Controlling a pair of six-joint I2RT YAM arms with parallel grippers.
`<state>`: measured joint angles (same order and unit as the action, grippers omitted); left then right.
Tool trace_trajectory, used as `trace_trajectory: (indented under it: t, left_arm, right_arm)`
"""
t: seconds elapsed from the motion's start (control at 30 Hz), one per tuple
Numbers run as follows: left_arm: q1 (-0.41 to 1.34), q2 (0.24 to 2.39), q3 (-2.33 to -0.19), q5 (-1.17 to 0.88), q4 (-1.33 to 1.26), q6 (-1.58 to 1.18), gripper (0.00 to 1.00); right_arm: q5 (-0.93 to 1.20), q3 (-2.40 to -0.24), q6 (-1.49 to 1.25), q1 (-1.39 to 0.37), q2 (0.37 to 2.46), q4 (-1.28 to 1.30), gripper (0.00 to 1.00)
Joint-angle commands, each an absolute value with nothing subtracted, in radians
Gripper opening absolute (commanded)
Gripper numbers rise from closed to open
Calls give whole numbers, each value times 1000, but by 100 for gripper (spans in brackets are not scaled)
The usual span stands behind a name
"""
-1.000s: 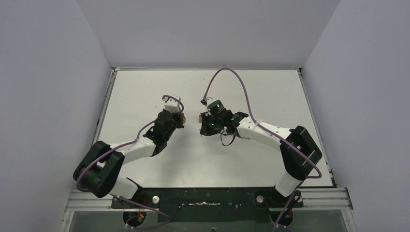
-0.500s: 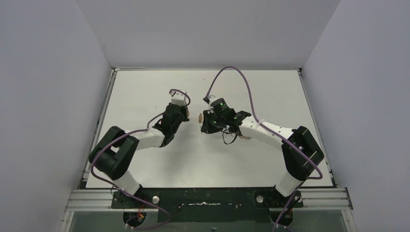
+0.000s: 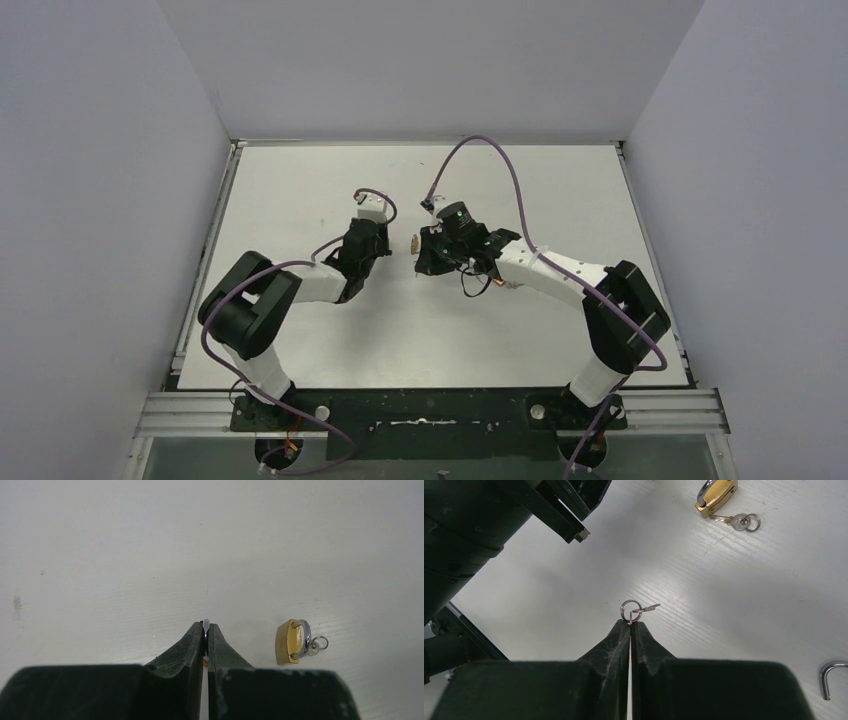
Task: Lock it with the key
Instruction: Place the lock at the center of the board.
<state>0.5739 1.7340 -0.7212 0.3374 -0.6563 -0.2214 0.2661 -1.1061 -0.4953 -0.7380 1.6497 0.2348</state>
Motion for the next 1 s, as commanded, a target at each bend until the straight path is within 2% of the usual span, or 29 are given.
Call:
trace_trajectory:
  t: [0.0,0.73,0.87,0.97]
  left_arm:
    - [568,1749,-742,339,-765,-232,0]
    - [561,1773,-707,327,-758,-254,0]
    - [563,1769,-711,326,-749,-244,7]
    - [563,1766,-715,325,-736,-238,8]
  right_arm:
    - [277,-1155,-497,-730,1656,176,0]
    - [281,-1138,-505,-730,1638,171,0]
    - [281,-1139,-504,-730,1641,171,0]
    - [282,-1140,-506,-730,1642,167,0]
